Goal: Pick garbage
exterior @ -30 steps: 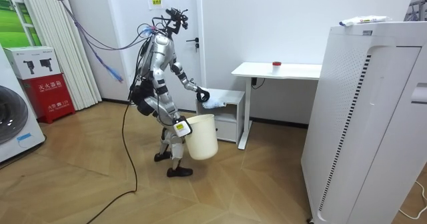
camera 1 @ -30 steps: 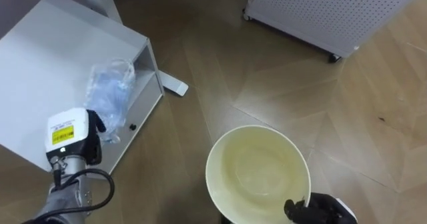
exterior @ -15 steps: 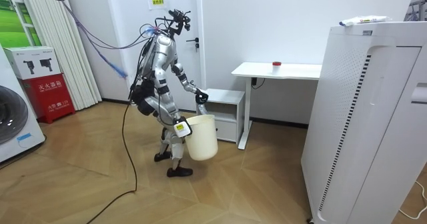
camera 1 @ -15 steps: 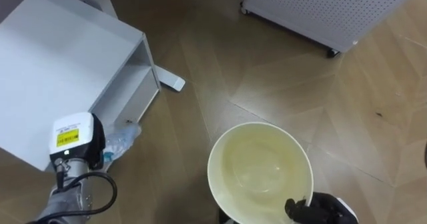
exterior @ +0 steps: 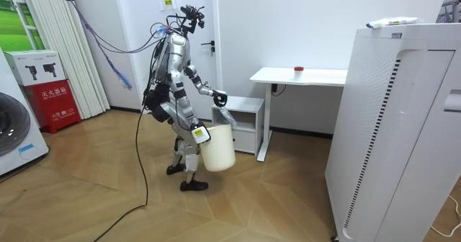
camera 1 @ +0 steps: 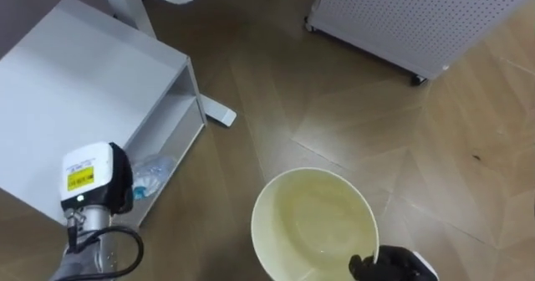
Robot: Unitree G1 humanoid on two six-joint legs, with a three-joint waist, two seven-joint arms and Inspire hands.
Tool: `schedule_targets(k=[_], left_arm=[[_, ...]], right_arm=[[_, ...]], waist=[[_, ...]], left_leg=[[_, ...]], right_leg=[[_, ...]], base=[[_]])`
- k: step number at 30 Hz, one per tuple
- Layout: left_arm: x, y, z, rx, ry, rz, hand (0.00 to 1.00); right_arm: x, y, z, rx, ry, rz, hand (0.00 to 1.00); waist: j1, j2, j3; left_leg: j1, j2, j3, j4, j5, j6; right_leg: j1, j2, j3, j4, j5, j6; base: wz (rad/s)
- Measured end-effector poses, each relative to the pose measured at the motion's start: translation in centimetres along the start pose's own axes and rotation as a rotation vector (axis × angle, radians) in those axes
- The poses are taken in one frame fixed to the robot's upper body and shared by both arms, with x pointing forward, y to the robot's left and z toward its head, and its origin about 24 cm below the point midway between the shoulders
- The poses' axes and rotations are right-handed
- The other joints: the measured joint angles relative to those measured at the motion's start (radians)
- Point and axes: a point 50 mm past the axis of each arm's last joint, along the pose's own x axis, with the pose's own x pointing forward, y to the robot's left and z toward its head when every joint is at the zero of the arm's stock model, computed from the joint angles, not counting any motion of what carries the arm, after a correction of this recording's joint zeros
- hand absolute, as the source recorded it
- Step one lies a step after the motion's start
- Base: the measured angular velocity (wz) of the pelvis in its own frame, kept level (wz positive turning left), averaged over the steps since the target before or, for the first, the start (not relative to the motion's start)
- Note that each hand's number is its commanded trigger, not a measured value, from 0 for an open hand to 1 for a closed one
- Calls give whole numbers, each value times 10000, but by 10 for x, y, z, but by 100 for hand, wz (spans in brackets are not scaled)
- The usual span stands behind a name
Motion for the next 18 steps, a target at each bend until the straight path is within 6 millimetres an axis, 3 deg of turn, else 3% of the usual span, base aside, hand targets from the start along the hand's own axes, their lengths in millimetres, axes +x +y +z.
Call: schedule_targets(k=[5,9,10,12,15,18], left_arm=[[-31,-25,21,-1437,-302,-322,100],[-58,-40,38,-2566,-488,-797,100],[-65,-44,45,-2953,-599,-961,100],[-81,-54,52,-3396,-686,-1697,100],[-97,-66,61,-4100,-451,-2939,100],[-97,-67,74,-5175,-417,-3741,100]], right_arm=[[0,2,1,-193,-148,11,100],[1,14,1,-417,-331,399,100],[1,17,-1,-449,-275,548,100],[-1,27,-8,-718,-110,1034,100],[-3,33,-16,-680,96,1437,100],[-3,34,-17,-693,162,1649,100]], waist=[[538,-23,-17],[661,-49,-51],[714,-93,-93],[793,-177,-263],[812,-242,-338],[933,-258,-384]], left_leg=[[765,-183,383,-711,155,61],[1043,-333,437,-1051,284,66],[1069,-331,448,-1109,327,70],[1210,-325,505,-1243,358,65],[1675,-335,603,-1551,428,95],[1787,-329,633,-1619,460,126]], right_leg=[[419,-153,166,-248,16,99],[615,-196,197,-434,33,152],[636,-210,206,-458,38,161],[764,-168,233,-598,73,189],[1186,-176,234,-846,118,246],[1347,-170,221,-1066,226,272]], base=[[-4],[3],[0],[-2],[0],[-1]])
